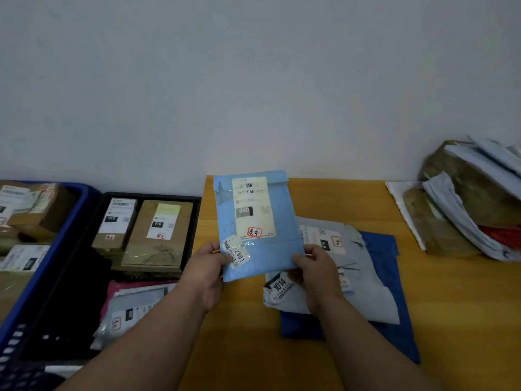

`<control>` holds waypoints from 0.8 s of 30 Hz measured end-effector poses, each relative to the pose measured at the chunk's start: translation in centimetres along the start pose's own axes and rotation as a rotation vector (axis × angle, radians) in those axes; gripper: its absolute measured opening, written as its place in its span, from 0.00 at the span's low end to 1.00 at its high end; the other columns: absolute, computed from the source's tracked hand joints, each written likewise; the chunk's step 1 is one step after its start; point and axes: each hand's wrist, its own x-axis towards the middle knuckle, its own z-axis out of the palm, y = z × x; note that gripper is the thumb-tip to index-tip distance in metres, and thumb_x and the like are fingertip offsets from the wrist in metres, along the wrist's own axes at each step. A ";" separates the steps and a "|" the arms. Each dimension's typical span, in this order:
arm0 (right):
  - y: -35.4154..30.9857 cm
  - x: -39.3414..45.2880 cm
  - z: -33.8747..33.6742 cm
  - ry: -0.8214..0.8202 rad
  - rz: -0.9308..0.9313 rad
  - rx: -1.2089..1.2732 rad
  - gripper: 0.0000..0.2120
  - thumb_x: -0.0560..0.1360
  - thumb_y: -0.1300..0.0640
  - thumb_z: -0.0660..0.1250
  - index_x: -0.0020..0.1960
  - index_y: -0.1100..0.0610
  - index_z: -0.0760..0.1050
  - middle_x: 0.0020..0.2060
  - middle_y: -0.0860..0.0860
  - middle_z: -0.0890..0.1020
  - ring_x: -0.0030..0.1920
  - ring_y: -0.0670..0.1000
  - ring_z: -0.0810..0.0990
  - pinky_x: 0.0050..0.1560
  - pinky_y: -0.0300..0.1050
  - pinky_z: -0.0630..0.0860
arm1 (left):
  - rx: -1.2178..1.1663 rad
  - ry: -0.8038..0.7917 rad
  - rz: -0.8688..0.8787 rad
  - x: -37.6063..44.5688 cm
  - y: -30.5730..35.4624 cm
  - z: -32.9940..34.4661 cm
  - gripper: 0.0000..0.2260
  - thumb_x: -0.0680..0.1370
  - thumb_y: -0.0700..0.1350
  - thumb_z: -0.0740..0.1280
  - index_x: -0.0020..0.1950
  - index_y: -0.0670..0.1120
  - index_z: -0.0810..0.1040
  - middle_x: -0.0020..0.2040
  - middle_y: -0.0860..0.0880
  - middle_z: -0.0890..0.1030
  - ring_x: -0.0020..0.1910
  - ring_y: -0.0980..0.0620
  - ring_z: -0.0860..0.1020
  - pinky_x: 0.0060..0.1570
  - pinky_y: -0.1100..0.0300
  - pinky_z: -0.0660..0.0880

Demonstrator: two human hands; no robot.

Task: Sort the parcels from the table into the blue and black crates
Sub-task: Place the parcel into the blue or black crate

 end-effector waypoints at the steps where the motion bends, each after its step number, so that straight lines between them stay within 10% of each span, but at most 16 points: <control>1: -0.2 -0.1 0.4 -0.017 -0.005 -0.023 0.05 0.78 0.65 0.64 0.53 0.60 0.76 0.46 0.57 0.81 0.41 0.53 0.81 0.39 0.46 0.79 | -0.005 0.005 0.006 0.0 0.2 -0.6 0.10 0.80 0.30 0.59 0.53 0.42 0.76 0.51 0.41 0.83 0.46 0.43 0.81 0.39 0.51 0.77; 6: -0.5 -0.2 3.6 -0.127 -0.016 -0.139 0.07 0.77 0.67 0.62 0.49 0.58 0.77 0.45 0.59 0.81 0.40 0.56 0.78 0.45 0.57 0.79 | -0.077 0.073 0.042 0.8 1.7 -4.6 0.05 0.80 0.35 0.63 0.53 0.43 0.77 0.51 0.42 0.84 0.47 0.42 0.81 0.43 0.50 0.77; 18: 2.0 -3.3 18.0 -0.245 0.128 -0.115 0.21 0.78 0.65 0.65 0.66 0.52 0.64 0.57 0.56 0.78 0.52 0.56 0.80 0.41 0.46 0.77 | -0.213 0.265 0.004 3.0 2.4 -17.1 0.11 0.79 0.32 0.63 0.58 0.43 0.75 0.49 0.42 0.82 0.43 0.43 0.80 0.37 0.54 0.76; 24: 4.8 -3.5 24.6 -0.262 0.158 -0.278 0.24 0.79 0.69 0.58 0.71 0.51 0.62 0.54 0.52 0.77 0.51 0.53 0.79 0.41 0.46 0.79 | -0.198 0.549 0.032 4.6 3.7 -26.4 0.37 0.76 0.31 0.67 0.78 0.52 0.55 0.67 0.40 0.72 0.59 0.39 0.75 0.55 0.41 0.77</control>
